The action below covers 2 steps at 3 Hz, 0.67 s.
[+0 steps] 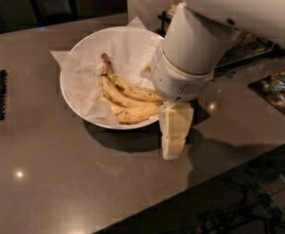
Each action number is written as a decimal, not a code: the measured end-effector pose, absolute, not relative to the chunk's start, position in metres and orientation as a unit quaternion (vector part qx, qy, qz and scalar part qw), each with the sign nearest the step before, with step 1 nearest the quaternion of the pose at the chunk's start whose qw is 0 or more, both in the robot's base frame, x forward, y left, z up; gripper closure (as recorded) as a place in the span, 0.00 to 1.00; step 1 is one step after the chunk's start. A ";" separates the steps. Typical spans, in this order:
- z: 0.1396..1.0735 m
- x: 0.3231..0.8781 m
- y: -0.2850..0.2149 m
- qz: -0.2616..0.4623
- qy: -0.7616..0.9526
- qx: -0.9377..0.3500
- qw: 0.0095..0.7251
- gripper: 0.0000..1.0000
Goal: Pick banana from white bowl
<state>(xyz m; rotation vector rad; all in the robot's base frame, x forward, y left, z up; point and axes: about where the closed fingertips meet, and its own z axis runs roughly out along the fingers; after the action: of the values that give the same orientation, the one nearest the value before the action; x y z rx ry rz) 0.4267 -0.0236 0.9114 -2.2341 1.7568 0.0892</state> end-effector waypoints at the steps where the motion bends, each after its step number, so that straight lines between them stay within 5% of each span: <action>1: 0.911 0.427 -0.024 0.031 0.611 -0.777 0.149 0.00; 2: 0.922 0.433 -0.015 0.041 0.589 -0.785 0.185 0.10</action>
Offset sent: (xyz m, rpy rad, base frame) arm 0.0183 0.0219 0.0285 0.1896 -0.0924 0.1200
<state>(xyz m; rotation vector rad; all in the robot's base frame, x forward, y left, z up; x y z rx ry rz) 0.4334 -0.0146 0.9219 -2.2129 1.6600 0.1161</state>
